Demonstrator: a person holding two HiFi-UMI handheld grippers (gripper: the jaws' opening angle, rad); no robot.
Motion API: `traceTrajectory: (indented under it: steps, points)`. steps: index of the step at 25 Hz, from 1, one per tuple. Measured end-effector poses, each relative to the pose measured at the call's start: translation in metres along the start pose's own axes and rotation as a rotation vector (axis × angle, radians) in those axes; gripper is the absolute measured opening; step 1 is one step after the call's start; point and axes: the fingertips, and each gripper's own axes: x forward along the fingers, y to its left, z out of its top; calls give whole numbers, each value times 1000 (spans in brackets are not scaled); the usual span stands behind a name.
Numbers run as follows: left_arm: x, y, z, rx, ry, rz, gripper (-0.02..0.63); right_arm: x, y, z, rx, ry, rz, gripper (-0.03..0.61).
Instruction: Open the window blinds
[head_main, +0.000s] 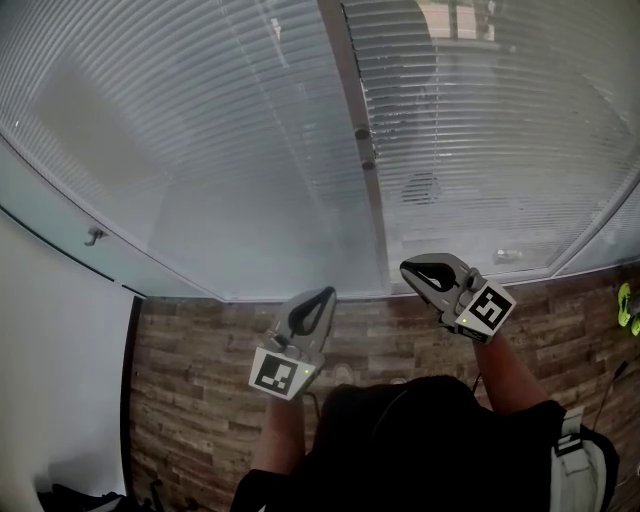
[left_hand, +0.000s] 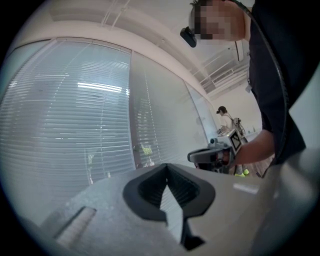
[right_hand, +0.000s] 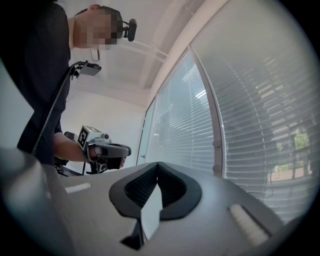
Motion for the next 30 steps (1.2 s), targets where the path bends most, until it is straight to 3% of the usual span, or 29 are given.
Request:
traceTrajectory:
  steps: [12, 23, 30]
  points:
    - [22, 37, -9, -15, -37, -117, 5, 24, -24, 1, -51, 32, -120, 5]
    - [44, 91, -20, -26, -63, -279, 5, 72, -61, 0, -164, 114, -279, 5]
    - [57, 96, -28, -30, -66, -390, 5, 76, -78, -9, -185, 169, -388, 5]
